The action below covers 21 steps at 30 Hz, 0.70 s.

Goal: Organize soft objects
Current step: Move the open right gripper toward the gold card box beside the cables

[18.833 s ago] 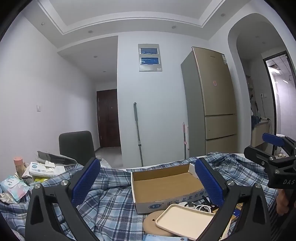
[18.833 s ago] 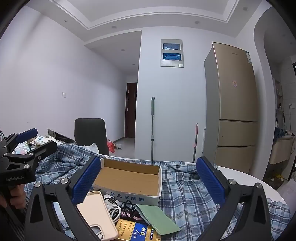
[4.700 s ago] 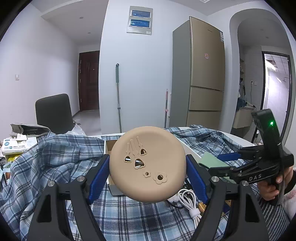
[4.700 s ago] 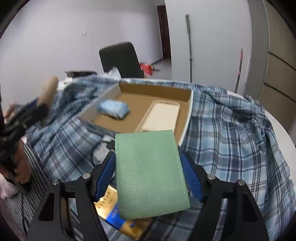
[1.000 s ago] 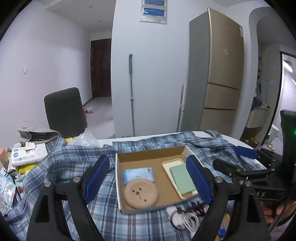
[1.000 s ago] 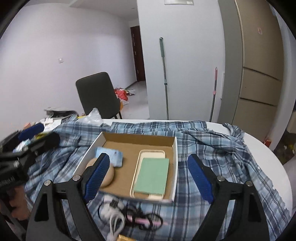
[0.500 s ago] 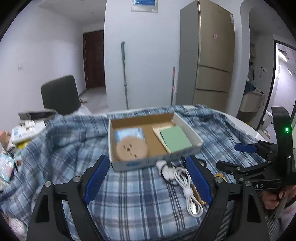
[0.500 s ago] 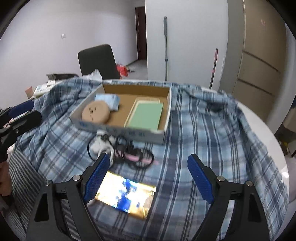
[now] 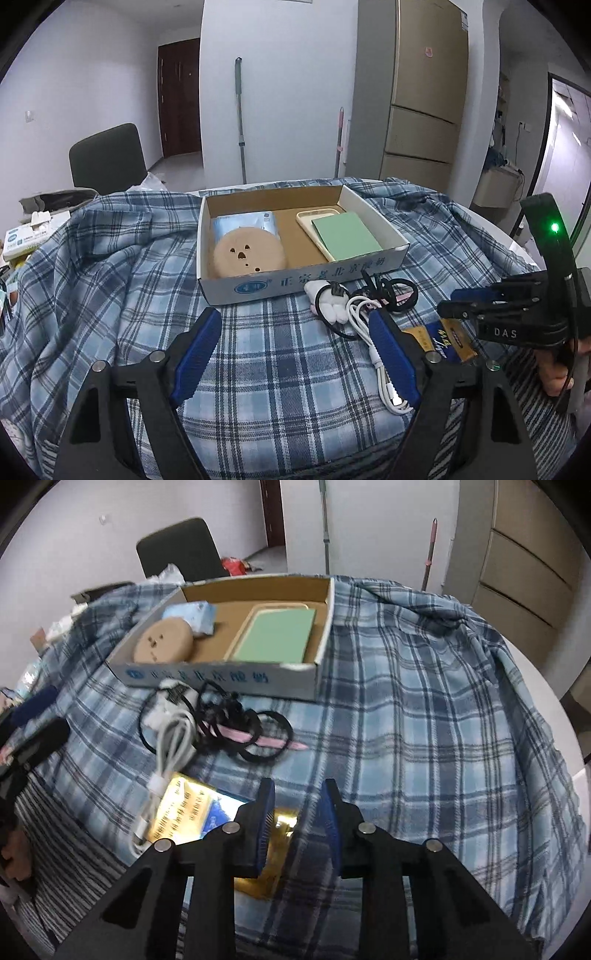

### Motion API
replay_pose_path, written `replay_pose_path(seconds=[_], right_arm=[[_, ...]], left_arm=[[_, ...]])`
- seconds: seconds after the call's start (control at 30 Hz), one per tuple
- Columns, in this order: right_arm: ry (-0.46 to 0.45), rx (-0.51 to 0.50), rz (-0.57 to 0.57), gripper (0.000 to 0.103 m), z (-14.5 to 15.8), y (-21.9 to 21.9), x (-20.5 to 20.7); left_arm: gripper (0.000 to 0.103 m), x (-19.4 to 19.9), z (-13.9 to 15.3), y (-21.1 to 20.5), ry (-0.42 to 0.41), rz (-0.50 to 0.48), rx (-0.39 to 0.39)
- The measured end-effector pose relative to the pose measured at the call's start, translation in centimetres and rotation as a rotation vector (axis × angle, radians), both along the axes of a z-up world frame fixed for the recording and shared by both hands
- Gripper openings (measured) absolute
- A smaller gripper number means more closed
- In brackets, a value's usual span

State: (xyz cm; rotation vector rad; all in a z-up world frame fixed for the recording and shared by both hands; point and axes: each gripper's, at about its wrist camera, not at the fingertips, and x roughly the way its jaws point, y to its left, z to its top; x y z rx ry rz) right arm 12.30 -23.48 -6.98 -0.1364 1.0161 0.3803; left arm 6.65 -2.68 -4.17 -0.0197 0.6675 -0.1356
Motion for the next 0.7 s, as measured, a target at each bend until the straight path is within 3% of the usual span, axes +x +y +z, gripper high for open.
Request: replay_pose_path(seconds=[0.17,0.37,0.4,0.43,0.47,0.5,0.6,0.7], right_arm=[[0.012,-0.07,0.022,0.026,-0.5,-0.2,-1.1],[0.033,-0.071,0.038,0.027,-0.3,-1.1,-3.5],[0.019,-0.067,0.044,0.037,0.0,-1.2,-3.9],[0.009,-0.06,0.054,0.061,0.3,-1.3,-4.3],[0.014,-0.05,0.065,0.072,0.5,-1.4,-4.5],[0.026,-0.027,0.079,0.076,0.8,-1.4,-4.7],[-0.005,0.018,0.122,0.077,1.5,-1.0,-5.1],[-0.032,-0.039,0.21,0.084,1.7,0.9,-5.7]], left_arm=[[0.084,0.0,-0.2,0.1,0.009,-0.003,-0.008],[0.084,-0.2,-0.1,0.1,0.008,-0.013,-0.015],[0.084,-0.2,-0.1,0.1,0.006,-0.013,-0.017],[0.084,-0.3,-0.1,0.2,0.005,-0.013,-0.02],[0.084,-0.3,-0.1,0.2,0.004,-0.013,-0.021],[0.084,-0.3,0.0,0.2,0.003,-0.012,-0.022],[0.084,-0.3,0.0,0.2,-0.003,-0.01,-0.021],[0.084,-0.5,0.1,0.1,-0.013,-0.014,-0.012]])
